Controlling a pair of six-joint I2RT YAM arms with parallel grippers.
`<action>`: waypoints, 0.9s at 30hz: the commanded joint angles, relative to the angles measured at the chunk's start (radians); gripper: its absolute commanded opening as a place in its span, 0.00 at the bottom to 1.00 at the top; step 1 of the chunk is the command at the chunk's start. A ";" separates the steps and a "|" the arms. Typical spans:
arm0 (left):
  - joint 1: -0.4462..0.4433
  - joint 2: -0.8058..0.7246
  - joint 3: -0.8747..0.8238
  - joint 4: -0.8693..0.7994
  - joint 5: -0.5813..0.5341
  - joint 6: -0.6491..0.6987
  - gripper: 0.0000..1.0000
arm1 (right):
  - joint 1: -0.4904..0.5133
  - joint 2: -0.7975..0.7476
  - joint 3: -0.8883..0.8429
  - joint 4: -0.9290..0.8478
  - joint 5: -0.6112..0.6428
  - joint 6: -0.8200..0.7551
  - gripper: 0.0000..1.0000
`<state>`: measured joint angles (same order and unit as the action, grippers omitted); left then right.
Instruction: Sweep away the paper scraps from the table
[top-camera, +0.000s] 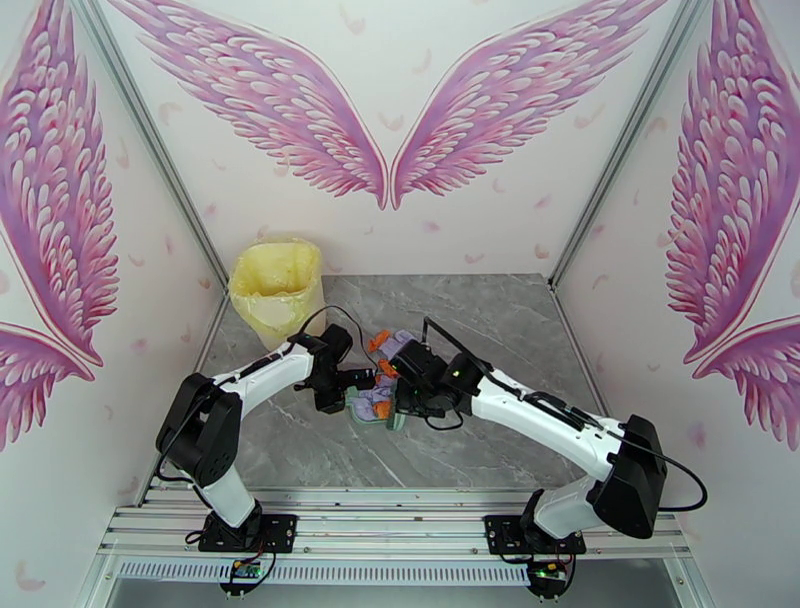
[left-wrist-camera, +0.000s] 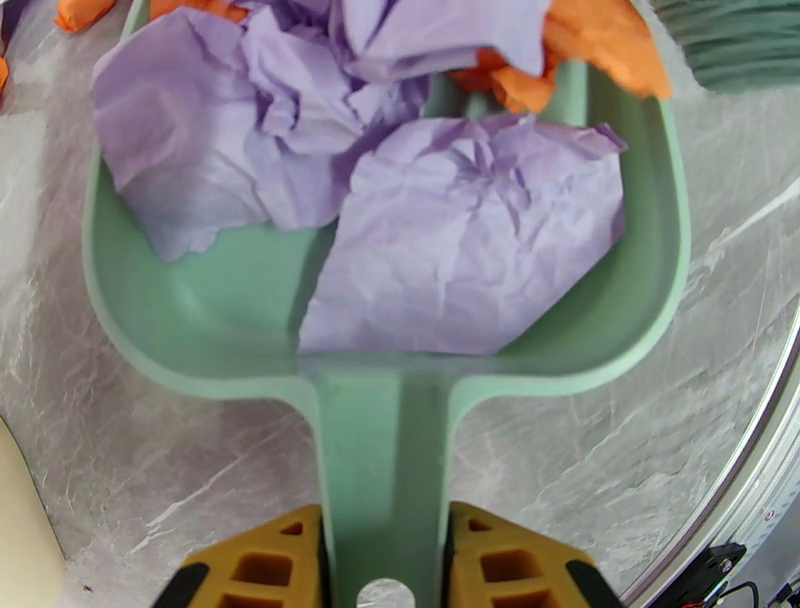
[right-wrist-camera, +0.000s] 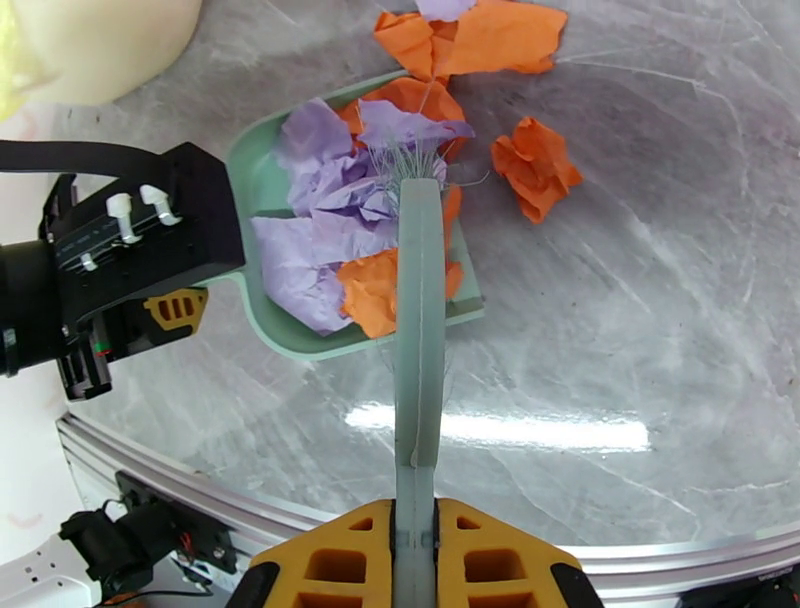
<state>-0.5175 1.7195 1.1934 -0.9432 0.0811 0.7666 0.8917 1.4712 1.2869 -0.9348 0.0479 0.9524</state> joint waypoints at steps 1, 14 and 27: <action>-0.002 0.011 -0.006 -0.017 -0.011 -0.005 0.00 | 0.008 -0.041 0.037 -0.049 0.014 -0.011 0.00; 0.019 0.007 0.037 -0.019 0.075 -0.023 0.00 | 0.001 -0.271 0.023 -0.302 0.170 -0.084 0.00; 0.036 -0.080 0.022 0.038 0.202 -0.030 0.00 | -0.139 -0.363 0.002 -0.328 0.157 -0.168 0.00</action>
<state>-0.4908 1.6985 1.2053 -0.9348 0.2195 0.7418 0.7746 1.1355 1.2961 -1.2533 0.2031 0.8211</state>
